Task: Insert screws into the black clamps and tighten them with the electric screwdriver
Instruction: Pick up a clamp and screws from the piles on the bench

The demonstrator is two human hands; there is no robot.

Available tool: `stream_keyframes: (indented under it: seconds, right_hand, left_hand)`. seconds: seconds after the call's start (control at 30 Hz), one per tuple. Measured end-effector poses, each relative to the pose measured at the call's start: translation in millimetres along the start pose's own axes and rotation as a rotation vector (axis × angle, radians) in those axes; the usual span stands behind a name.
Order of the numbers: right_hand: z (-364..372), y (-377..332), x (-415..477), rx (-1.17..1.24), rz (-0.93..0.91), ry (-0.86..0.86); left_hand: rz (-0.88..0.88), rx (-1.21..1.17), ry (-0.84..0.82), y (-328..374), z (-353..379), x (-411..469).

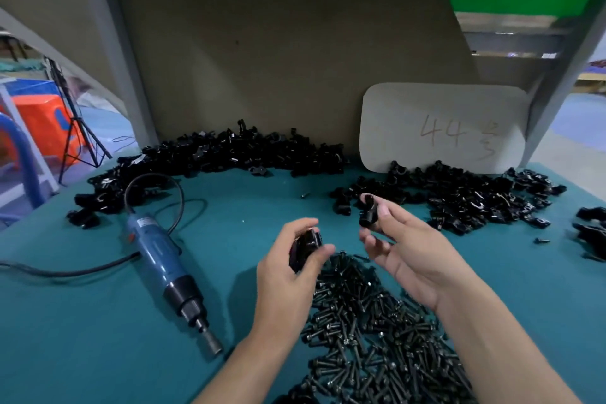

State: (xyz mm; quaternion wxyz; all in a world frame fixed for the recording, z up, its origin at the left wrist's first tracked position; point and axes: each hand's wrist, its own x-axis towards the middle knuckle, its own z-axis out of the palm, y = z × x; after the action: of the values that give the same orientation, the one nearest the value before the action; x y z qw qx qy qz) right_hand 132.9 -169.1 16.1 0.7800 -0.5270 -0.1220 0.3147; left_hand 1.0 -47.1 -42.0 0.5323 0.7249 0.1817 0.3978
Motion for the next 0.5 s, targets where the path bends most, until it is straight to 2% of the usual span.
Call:
stream_keyframes:
  seconds: [0.1, 0.23, 0.37, 0.5]
  right_hand:
    - [12, -2, -22, 0.121, 0.063, -0.063]
    - [25, -7, -32, 0.156, 0.127, -0.059]
    - [27, -8, -29, 0.087, 0.074, -0.108]
    - [26, -11, -29, 0.033, 0.025, -0.247]
  left_hand:
    - [0.055, -0.023, -0.034, 7, -1, -1]
    - [0.151, -0.069, -0.019, 17, -3, 5]
    - [0.216, -0.102, -0.026, 28, -4, 9]
    - [0.211, -0.189, -0.054, 38, -6, 13]
